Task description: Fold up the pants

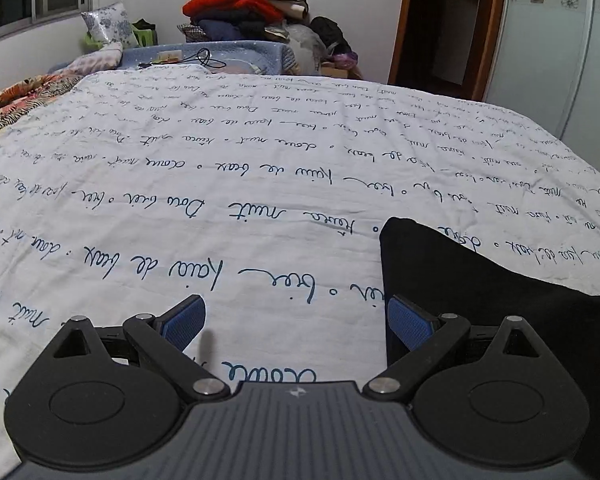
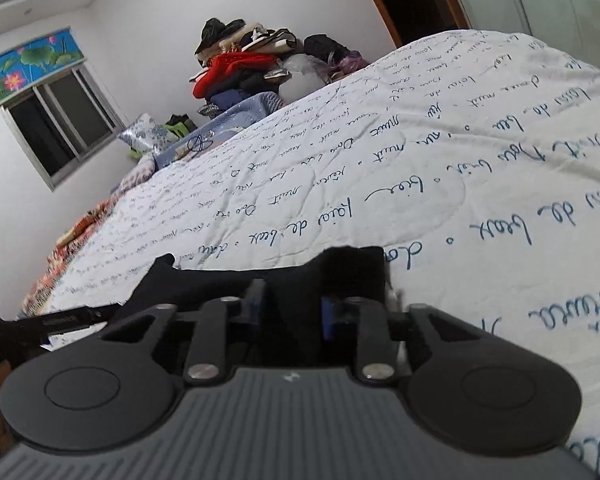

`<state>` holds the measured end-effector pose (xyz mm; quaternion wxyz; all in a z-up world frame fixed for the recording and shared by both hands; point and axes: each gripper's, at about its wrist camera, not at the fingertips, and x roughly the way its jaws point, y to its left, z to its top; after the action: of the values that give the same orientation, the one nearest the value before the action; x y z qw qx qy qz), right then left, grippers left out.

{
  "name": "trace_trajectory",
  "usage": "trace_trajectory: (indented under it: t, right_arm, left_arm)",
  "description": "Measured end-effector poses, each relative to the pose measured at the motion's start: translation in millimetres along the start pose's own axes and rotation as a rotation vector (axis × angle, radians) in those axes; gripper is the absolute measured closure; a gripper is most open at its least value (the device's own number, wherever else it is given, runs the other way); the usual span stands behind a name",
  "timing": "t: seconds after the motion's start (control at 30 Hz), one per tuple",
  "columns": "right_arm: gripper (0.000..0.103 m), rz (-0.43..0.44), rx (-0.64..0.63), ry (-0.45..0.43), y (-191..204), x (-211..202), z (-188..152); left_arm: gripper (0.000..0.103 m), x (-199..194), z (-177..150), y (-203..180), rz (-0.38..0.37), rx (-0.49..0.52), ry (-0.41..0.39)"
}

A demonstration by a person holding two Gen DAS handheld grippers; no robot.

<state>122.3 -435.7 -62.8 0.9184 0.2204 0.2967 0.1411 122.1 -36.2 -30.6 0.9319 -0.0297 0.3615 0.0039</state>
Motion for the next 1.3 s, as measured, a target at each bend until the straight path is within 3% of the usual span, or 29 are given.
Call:
trace_trajectory:
  t: [0.07,0.33,0.63,0.8,0.87,0.97,1.03,1.1,1.2,1.3]
  right_arm:
    - [0.092,-0.014,-0.028,-0.007,4.2,1.6,3.9]
    - [0.093,-0.091,-0.182,-0.045,22.8,6.3,20.3]
    - [0.089,-0.149,-0.171,0.001,8.6,17.7,12.2]
    - [0.074,-0.194,-0.223,-0.010,17.8,9.7,10.2]
    - [0.060,-0.242,-0.251,-0.037,23.5,3.9,8.5]
    - [0.059,-0.335,-0.311,-0.114,36.0,-11.4,4.9]
    - [0.057,-0.317,-0.357,-0.136,46.2,-20.1,1.2]
    - [0.043,-0.275,-0.422,-0.078,54.6,-16.6,-3.6]
    - [0.028,-0.357,-0.571,0.019,59.0,3.8,-18.5]
    - [0.030,-0.370,-0.476,-0.070,54.1,-20.1,-14.7]
  left_arm:
    - [0.004,0.4,1.5,-5.5,0.016,0.029,-0.005]
    - [0.004,-3.4,1.7,-22.4,0.043,0.102,-0.021]
    - [0.004,-3.9,4.6,-28.8,0.046,0.130,-0.024]
    - [0.004,-4.7,6.8,-37.5,0.047,0.157,-0.034]
    - [0.004,-6.0,7.5,-41.5,0.050,0.171,-0.041]
    - [0.004,-8.7,10.9,-48.5,0.027,0.183,-0.055]
    - [0.004,-6.5,10.6,-57.8,0.029,0.223,-0.065]
    - [0.004,5.6,5.5,-73.1,0.088,0.326,-0.049]
    - [0.003,12.0,-2.5,-80.6,0.142,0.377,-0.048]
    - [0.004,-10.0,-3.6,-74.2,0.136,0.365,-0.093]
